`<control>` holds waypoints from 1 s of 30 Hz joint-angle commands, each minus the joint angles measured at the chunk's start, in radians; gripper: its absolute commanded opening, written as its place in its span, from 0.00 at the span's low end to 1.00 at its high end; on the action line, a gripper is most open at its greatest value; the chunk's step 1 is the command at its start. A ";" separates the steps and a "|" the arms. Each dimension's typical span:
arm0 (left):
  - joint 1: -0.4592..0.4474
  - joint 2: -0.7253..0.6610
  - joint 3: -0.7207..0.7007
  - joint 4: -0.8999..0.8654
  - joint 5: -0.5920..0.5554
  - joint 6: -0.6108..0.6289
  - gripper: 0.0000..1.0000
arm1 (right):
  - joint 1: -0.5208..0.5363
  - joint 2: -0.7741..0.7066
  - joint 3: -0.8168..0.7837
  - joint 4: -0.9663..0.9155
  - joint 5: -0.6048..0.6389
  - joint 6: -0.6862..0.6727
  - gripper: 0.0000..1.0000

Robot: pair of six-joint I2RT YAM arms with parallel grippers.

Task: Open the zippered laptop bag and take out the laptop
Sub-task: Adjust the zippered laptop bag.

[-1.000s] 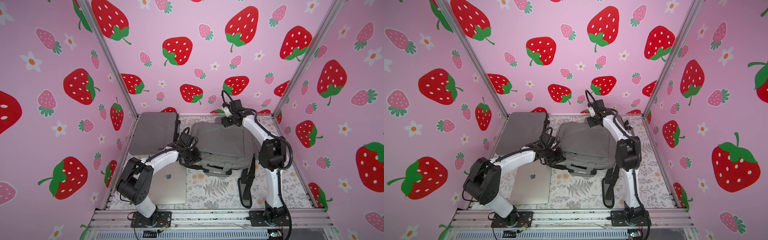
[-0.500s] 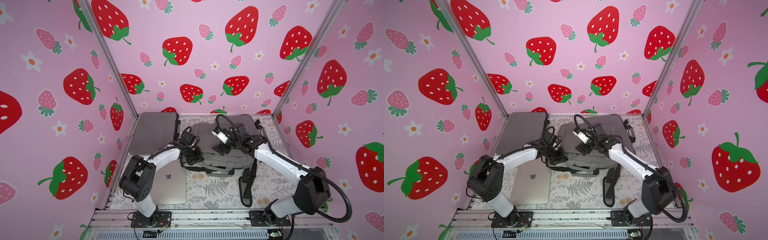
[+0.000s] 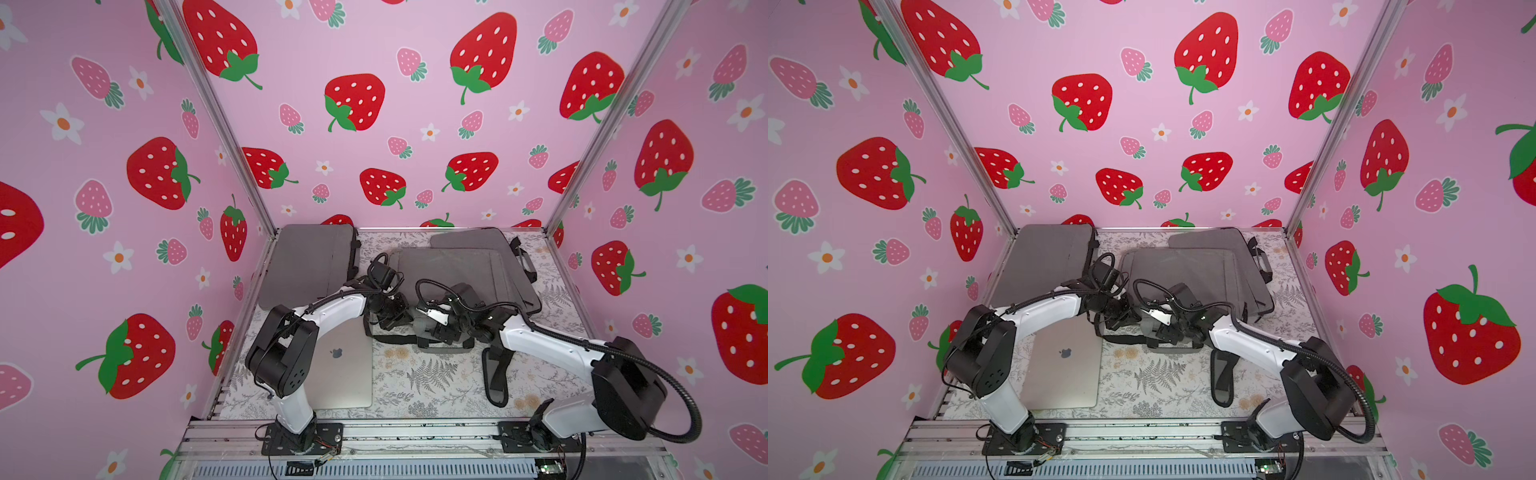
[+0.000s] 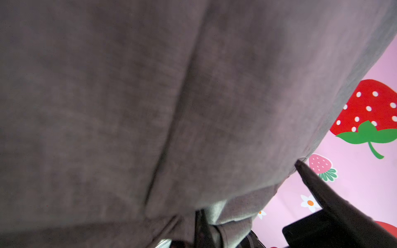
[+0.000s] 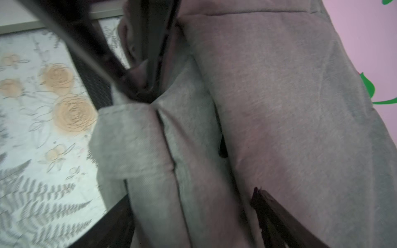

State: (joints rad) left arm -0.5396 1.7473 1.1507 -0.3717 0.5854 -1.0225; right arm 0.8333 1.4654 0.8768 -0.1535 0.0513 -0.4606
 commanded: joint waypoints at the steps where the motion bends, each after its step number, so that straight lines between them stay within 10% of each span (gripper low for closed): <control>1: -0.016 -0.012 0.073 0.103 0.135 -0.010 0.00 | 0.008 0.027 0.025 0.070 0.059 -0.054 0.78; 7: -0.010 -0.030 0.071 0.093 0.144 0.010 0.04 | -0.002 0.000 -0.007 0.049 0.020 -0.025 0.32; 12: 0.022 -0.072 0.038 0.010 0.127 0.102 0.32 | -0.019 -0.053 0.003 0.016 -0.004 0.022 0.01; 19: 0.043 -0.171 -0.014 -0.137 0.047 0.276 0.47 | -0.039 -0.073 0.037 -0.028 -0.041 0.054 0.00; 30: 0.192 -0.113 -0.108 -0.146 -0.016 0.392 0.40 | -0.075 -0.111 0.068 -0.079 -0.065 0.110 0.00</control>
State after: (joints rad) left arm -0.3584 1.5944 1.0389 -0.5060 0.5781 -0.6910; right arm 0.7757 1.4117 0.8860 -0.2214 -0.0170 -0.3885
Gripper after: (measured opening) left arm 0.410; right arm 0.064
